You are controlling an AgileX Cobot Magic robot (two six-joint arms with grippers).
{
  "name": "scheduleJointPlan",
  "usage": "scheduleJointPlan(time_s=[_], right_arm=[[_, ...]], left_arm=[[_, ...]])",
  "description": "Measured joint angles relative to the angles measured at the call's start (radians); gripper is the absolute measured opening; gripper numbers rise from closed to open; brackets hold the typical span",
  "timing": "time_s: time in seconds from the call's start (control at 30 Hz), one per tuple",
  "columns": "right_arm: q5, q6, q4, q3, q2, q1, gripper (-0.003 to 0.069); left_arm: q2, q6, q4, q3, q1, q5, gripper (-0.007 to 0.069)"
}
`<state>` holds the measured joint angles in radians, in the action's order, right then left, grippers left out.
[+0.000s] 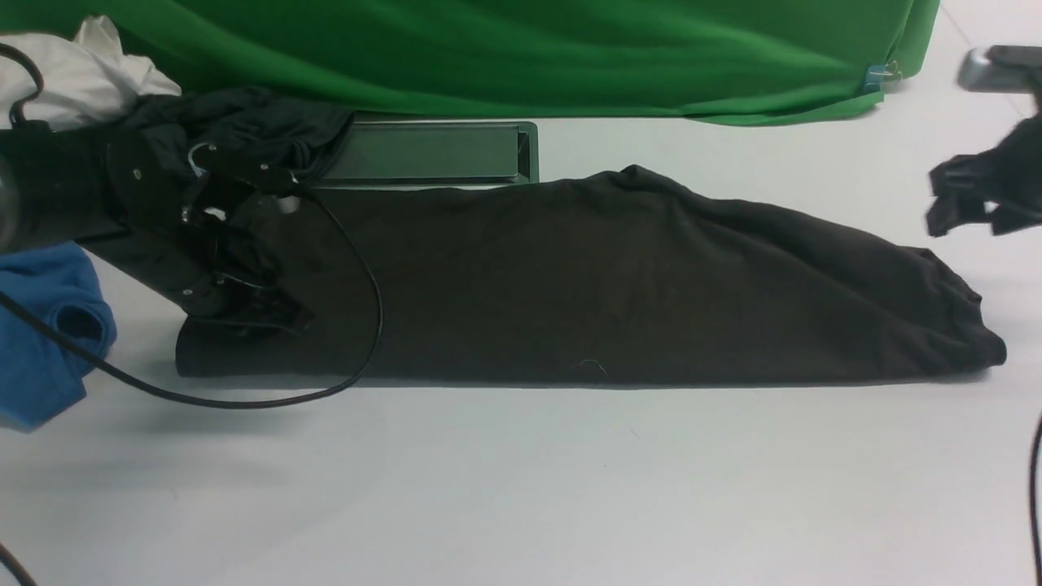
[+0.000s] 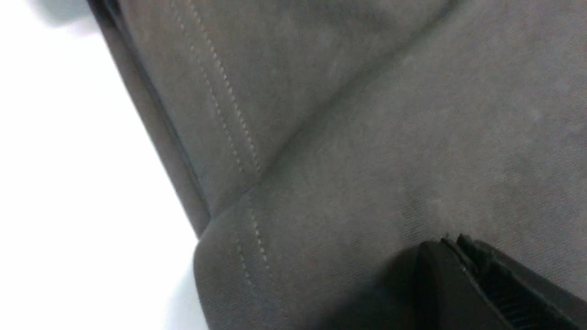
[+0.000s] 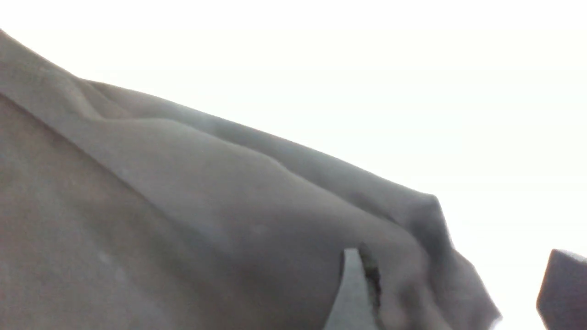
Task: Fold a long-sleeved shirt on a white desktop.
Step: 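Fold the black garment in half by bringing its near edge over to the far edge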
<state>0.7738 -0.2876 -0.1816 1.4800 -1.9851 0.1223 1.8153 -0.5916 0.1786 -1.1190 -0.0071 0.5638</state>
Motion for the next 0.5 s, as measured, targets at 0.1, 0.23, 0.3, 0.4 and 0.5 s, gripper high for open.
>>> scheduleJointPlan(time_s=[0.1, 0.23, 0.3, 0.4, 0.5], right_arm=[[-0.027, -0.042, 0.0, -0.003, -0.036, -0.024, 0.0486], [-0.1, -0.075, -0.001, -0.003, -0.104, -0.044, 0.0487], [-0.11, -0.08, -0.001, -0.003, -0.119, -0.044, 0.0484], [-0.112, -0.083, -0.002, -0.003, -0.126, -0.044, 0.0425], [-0.113, -0.087, -0.003, -0.003, -0.126, -0.044, 0.0349]], left_arm=[[0.0, -0.018, 0.013, 0.001, -0.007, 0.0, 0.0018], [0.001, -0.066, 0.036, 0.009, -0.011, 0.004, 0.0018], [0.003, -0.08, 0.039, 0.017, -0.011, -0.001, 0.0018], [0.012, -0.092, 0.046, 0.031, -0.011, -0.025, 0.0018], [0.013, -0.111, 0.051, 0.04, -0.011, -0.041, 0.0018]])
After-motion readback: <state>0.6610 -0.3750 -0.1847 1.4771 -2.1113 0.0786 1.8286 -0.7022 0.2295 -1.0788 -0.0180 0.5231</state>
